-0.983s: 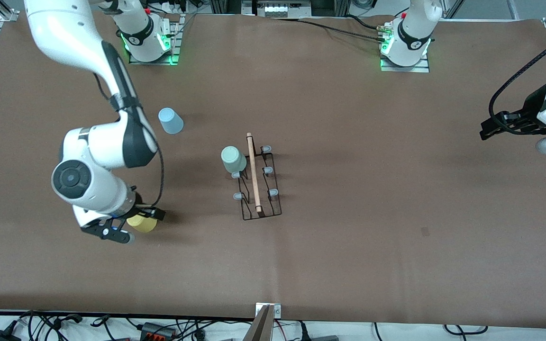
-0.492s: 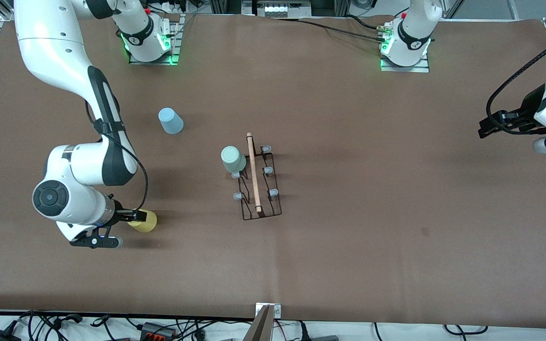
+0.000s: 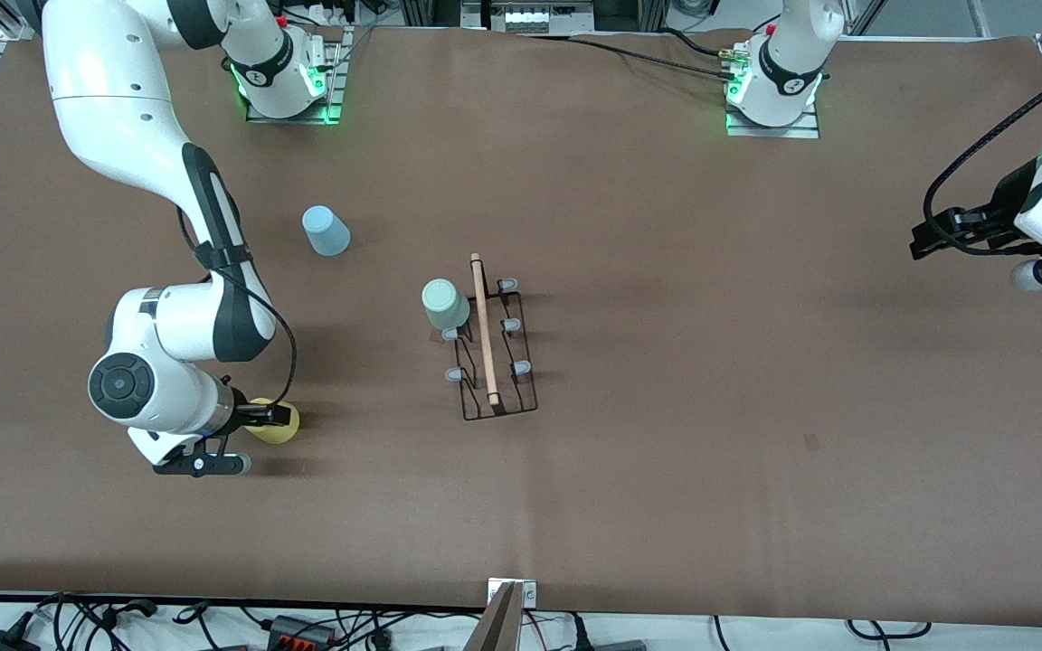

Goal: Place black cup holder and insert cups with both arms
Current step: 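Grasp the yellow cup with the right gripper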

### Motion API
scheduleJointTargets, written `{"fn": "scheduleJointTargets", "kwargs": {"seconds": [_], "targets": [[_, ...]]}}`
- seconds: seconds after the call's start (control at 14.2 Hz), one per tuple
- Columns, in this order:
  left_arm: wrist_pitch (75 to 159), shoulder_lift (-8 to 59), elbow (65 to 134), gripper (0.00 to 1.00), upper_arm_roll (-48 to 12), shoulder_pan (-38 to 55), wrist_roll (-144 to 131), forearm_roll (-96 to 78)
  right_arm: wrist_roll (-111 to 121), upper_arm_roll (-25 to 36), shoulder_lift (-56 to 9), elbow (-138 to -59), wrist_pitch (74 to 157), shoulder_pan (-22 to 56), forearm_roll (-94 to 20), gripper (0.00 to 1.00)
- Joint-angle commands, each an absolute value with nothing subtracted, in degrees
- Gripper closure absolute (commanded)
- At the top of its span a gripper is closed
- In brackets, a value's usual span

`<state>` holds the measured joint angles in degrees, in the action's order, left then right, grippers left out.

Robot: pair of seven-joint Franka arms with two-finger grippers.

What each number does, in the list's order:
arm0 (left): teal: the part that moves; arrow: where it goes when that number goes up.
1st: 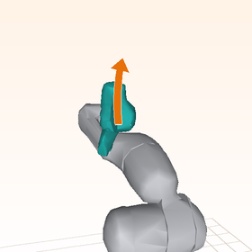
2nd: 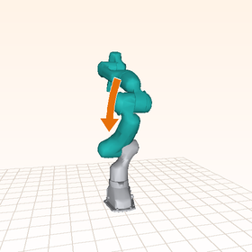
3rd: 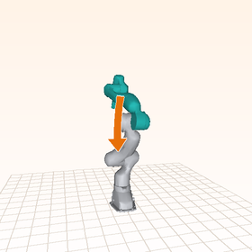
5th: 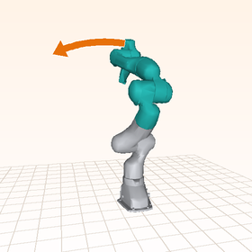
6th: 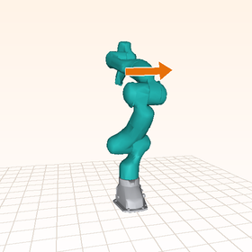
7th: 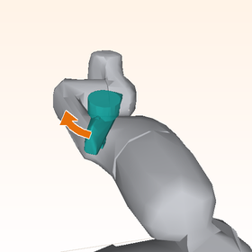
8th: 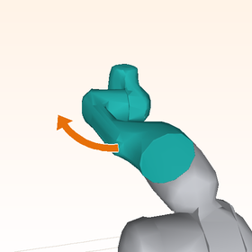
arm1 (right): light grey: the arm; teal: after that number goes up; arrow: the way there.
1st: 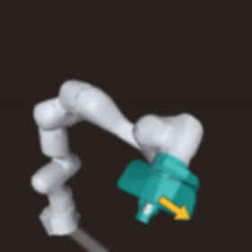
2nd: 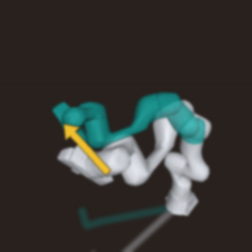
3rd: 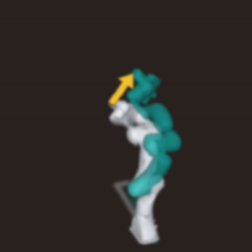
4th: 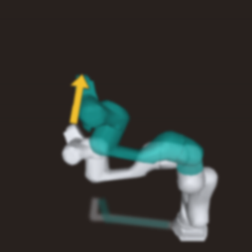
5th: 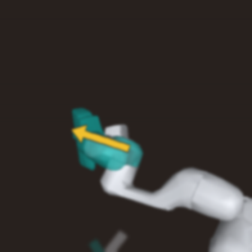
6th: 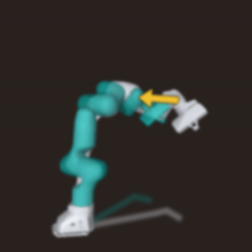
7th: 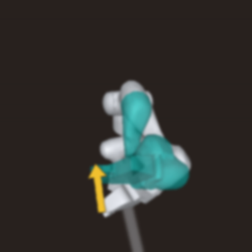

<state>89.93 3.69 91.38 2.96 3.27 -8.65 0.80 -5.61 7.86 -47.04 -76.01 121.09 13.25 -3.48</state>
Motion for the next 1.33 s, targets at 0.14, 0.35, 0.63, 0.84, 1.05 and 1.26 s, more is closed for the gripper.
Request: {"fn": "scheduleJointTargets", "kwargs": {"seconds": [0.14, 0.35, 0.63, 0.84, 1.05, 1.26], "targets": [[91.75, 3.34, 90.88, 0.00, 3.16, 2.37, -8.17, -0.09, -4.04, 7.38, -48.25, -75.23, 121.12, 12.39, -7.21, 0.22], [91.41, 2.90, 91.05, 0.00, 3.16, 1.93, -8.35, 0.09, -3.78, 7.38, -47.73, -75.06, 119.02, 12.39, -7.21, 0.63], [89.65, 2.64, 91.32, 0.00, 2.99, 1.76, -8.09, 0.09, -3.60, 6.25, -45.10, -72.09, 111.92, 13.01, -7.12, 0.76], [88.51, 2.20, 91.32, 0.00, 2.55, 1.76, -8.26, -0.09, -4.39, 0.81, -44.38, -62.70, 103.29, 13.01, -7.12, 0.77], [87.54, 2.20, 91.32, 0.00, 2.46, 1.76, -8.26, -0.53, -5.79, -4.20, -44.21, -60.91, 102.48, 13.97, -7.03, 0.76], [87.19, 2.29, 91.23, 0.00, 2.55, 1.76, -7.65, -0.79, -10.00, -7.20, -42.38, -60.91, 103.01, 15.63, -6.59, 0.76]]}}
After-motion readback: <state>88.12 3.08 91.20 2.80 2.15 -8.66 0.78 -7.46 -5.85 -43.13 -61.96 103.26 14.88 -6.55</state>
